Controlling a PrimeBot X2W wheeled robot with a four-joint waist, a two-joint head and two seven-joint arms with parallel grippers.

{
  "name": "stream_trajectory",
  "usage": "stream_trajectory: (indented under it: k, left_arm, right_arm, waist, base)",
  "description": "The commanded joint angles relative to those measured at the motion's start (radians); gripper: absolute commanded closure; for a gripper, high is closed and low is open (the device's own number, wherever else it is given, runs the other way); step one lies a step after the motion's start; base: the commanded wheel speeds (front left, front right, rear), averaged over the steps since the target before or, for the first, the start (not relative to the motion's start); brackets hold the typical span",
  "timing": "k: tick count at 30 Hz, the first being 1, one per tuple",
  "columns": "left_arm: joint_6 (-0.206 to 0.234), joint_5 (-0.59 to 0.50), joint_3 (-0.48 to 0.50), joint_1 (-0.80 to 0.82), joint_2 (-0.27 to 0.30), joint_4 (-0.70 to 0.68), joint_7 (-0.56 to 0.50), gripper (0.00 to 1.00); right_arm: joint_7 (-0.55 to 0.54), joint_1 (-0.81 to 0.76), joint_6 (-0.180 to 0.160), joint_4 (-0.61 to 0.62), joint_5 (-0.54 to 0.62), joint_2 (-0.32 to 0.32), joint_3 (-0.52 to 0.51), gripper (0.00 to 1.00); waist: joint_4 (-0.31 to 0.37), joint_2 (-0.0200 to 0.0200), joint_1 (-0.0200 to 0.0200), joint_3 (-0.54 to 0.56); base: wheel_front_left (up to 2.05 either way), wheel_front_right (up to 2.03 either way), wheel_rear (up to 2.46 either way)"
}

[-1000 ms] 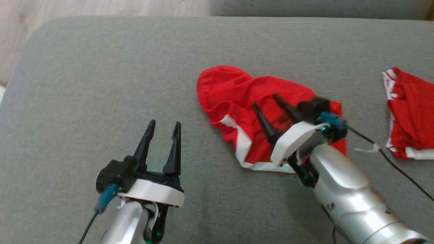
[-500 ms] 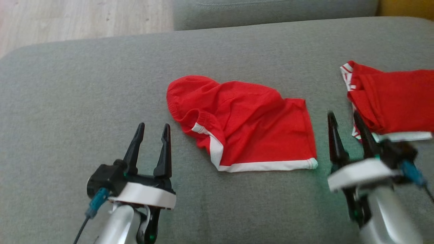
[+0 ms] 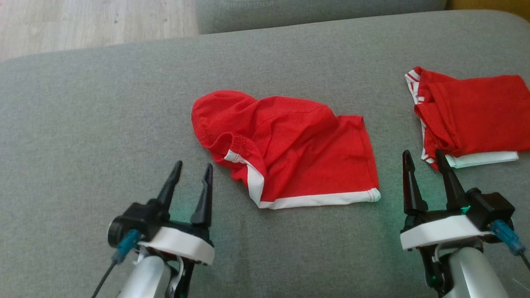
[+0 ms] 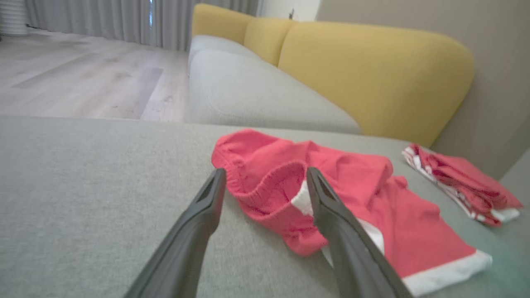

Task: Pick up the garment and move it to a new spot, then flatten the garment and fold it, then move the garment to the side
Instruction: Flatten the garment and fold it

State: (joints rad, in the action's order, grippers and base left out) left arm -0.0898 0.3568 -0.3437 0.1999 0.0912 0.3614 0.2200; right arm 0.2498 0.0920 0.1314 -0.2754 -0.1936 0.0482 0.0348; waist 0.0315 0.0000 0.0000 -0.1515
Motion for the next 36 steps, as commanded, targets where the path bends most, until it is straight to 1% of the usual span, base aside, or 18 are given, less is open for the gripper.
stream_trajectory:
  k: [1, 7, 12, 16, 23, 29, 30, 31, 33, 36]
  left_arm:
    - [-0.008, -0.014, 0.014, 0.043, 0.021, -0.018, -0.007, 0.00]
    - [-0.030, -0.029, -0.060, 0.102, 0.065, 0.021, -0.068, 0.00]
    - [-0.038, -0.029, -0.118, 0.171, 0.103, 0.047, -0.119, 0.00]
    - [-0.040, -0.007, -0.154, 0.217, 0.127, 0.077, -0.163, 0.00]
    - [-0.041, 0.040, -0.208, 0.261, 0.159, 0.093, -0.175, 0.00]
    - [-0.041, 0.062, -0.232, 0.278, 0.174, 0.098, -0.169, 0.00]
    - [-0.041, 0.066, -0.237, 0.281, 0.176, 0.099, -0.168, 0.03]
    - [-0.041, 0.069, -0.243, 0.284, 0.178, 0.100, -0.168, 0.50]
    - [-0.041, 0.075, -0.252, 0.290, 0.181, 0.102, -0.165, 1.00]
    - [-0.041, 0.078, -0.267, 0.299, 0.186, 0.103, -0.156, 1.00]
  right_arm:
    - [0.009, 0.024, -0.001, 0.034, -0.003, 0.002, 0.027, 0.00]
    - [0.008, 0.026, -0.001, 0.036, -0.010, 0.002, 0.031, 0.00]
    - [0.008, 0.035, -0.001, 0.029, -0.018, 0.002, 0.048, 0.00]
    - [0.009, 0.043, -0.001, 0.020, -0.023, 0.002, 0.055, 0.00]
    - [0.010, 0.055, -0.001, 0.003, -0.027, 0.002, 0.052, 0.00]
    - [0.011, 0.058, -0.001, -0.005, -0.030, 0.002, 0.049, 0.00]
    - [0.011, 0.059, -0.001, -0.006, -0.030, 0.002, 0.049, 0.00]
    - [0.011, 0.059, -0.001, -0.007, -0.030, 0.002, 0.049, 0.00]
    - [0.011, 0.060, -0.001, -0.008, -0.029, 0.002, 0.048, 0.00]
    - [0.011, 0.061, -0.001, -0.014, -0.026, 0.002, 0.046, 0.00]
  waist:
    - [0.001, 0.0000, 0.0000, -0.004]
    - [0.008, 0.0000, 0.0000, -0.022]
    - [0.019, 0.0000, 0.0000, -0.037]
    - [0.032, 0.0000, 0.0000, -0.047]
    - [0.053, 0.0000, 0.0000, -0.058]
    - [0.061, 0.0000, 0.0000, -0.063]
    - [0.062, 0.0000, 0.0000, -0.064]
    - [0.062, 0.0000, 0.0000, -0.064]
    - [0.062, 0.0000, 0.0000, -0.065]
    - [0.059, 0.0000, 0.0000, -0.064]
  base:
    - [0.00, 0.00, 0.00]
    - [0.00, 0.00, 0.00]
    - [0.00, 0.00, 0.00]
    - [0.00, 0.00, 0.00]
    - [0.00, 0.00, 0.00]
    - [0.00, 0.00, 0.00]
    - [0.00, 0.00, 0.00]
    - [0.00, 0.00, 0.00]
    - [0.00, 0.00, 0.00]
    - [0.00, 0.00, 0.00]
